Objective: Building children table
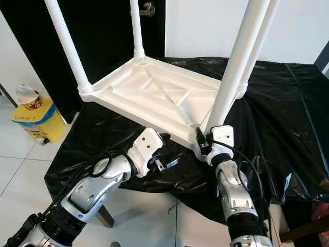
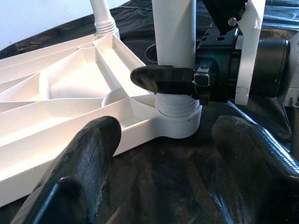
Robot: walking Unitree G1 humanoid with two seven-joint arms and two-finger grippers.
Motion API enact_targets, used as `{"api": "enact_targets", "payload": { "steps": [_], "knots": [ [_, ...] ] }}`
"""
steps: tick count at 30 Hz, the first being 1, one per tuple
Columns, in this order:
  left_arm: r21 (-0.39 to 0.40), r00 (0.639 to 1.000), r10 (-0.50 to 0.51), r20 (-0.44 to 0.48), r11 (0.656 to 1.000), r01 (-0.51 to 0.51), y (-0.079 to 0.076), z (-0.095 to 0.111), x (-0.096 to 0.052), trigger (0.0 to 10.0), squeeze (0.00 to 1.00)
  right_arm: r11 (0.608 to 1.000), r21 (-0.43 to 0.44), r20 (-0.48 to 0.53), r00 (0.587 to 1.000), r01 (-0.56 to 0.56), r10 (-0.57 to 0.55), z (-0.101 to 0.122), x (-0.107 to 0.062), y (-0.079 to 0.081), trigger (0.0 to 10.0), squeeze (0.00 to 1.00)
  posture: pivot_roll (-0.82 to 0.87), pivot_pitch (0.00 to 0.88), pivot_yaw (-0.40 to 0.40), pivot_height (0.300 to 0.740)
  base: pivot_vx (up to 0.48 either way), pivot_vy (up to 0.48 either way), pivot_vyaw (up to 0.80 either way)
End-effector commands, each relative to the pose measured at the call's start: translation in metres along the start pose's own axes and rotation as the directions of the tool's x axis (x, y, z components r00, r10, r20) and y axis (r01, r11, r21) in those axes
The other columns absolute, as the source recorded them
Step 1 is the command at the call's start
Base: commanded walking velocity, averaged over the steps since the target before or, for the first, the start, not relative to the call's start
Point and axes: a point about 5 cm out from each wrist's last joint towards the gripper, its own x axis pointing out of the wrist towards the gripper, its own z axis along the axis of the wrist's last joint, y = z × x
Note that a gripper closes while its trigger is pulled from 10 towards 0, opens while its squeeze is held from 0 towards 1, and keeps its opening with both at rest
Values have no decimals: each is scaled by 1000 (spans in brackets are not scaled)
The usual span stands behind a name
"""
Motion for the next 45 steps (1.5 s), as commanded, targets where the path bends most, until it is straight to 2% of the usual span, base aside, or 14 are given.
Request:
{"api": "enact_targets", "payload": {
  "steps": [1, 2, 6, 11, 21, 22, 23, 28, 40, 41, 42, 43, 44, 45],
  "knots": [
    [12, 994, -110, -8, 994, 110, -6, -2, 1, 10000, 0, 997, -13, -125, 990, 70, -71, -23, -11, -4, 10000, 0, -1, 0, -54, 740, 0, 0, 0],
    [11, 994, -111, -5, 994, 111, -7, -2, 1, 10000, 0, 989, -4, -131, 980, 149, -149, -24, -11, -1, 10000, 0, 0, 0, -61, 740, 0, 0, 0],
    [5, 994, -112, -2, 994, 112, -9, -2, 1, 10000, 0, 972, 13, -136, 963, 236, -232, -23, -12, 7, 10000, 0, -1, 0, -63, 740, 0, 0, 0],
    [1, 994, -113, 0, 994, 113, -11, -3, 2, 10000, 0, 971, 28, -124, 964, 239, -234, -20, -12, 12, 10000, 0, -1, 0, -63, 740, 0, 0, 0],
    [-7, 995, -98, -4, 995, 98, -9, -5, -1, 10000, 0, 965, 27, -113, 960, 260, -256, -16, -12, 13, 10000, 0, -1, 0, -59, 740, 0, 0, 0],
    [-8, 995, -98, -4, 995, 98, -9, -5, -1, 10000, 0, 964, 22, -106, 959, 266, -262, -14, -12, 12, 10000, 133, 1, 0, -58, 740, 0, 0, 0],
    [-9, 995, -98, -4, 995, 98, -9, -5, -1, 10000, 0, 962, 16, -99, 958, 273, -271, -13, -13, 11, 10000, 1000, 1, 0, -58, 740, 0, 0, 0],
    [-9, 995, -99, -5, 995, 99, -10, -5, -2, 10000, 0, 962, 11, -80, 959, 273, -271, -10, -15, 8, 10000, 1000, 0, 0, -56, 740, 0, 0, 0],
    [-10, 995, -103, -6, 995, 103, -11, -5, -2, 10000, 0, 991, -11, -15, 990, 137, -137, -4, -22, -4, 10000, 1000, -4, 0, -52, 740, 0, 0, 0],
    [-9, 995, -103, -9, 995, 103, -11, -5, -3, 10000, 0, 997, -15, -6, 997, 75, -75, -2, -22, -7, 10000, 294, -5, 0, -46, 740, 0, 0, 0],
    [-8, 994, -105, -11, 994, 105, -10, -5, -3, 10000, 0, 1000, -25, 1, 1000, 17, -17, 0, -22, -10, 10000, 0, -6, 0, -41, 740, 0, 0, 0],
    [-7, 994, -106, -12, 994, 106, -10, -5, -4, 10000, 0, 998, -30, 0, 999, -49, 49, 1, -19, -13, 10000, 0, -5, 0, -37, 740, 0, 0, 0],
    [-7, 994, -106, -12, 994, 106, -10, -5, -4, 10000, 0, 998, -30, 0, 999, -49, 49, 1, -19, -13, 10000, 0, -5, 0, -37, 740, 0, 0, 0],
    [-4, 994, -108, -14, 994, 108, -9, -5, -4, 10000, 0, 990, -41, -3, 991, -137, 137, 4, -16, -17, 10000, 0, -4, 0, -31, 740, 0, 0, 0]
  ]
}}
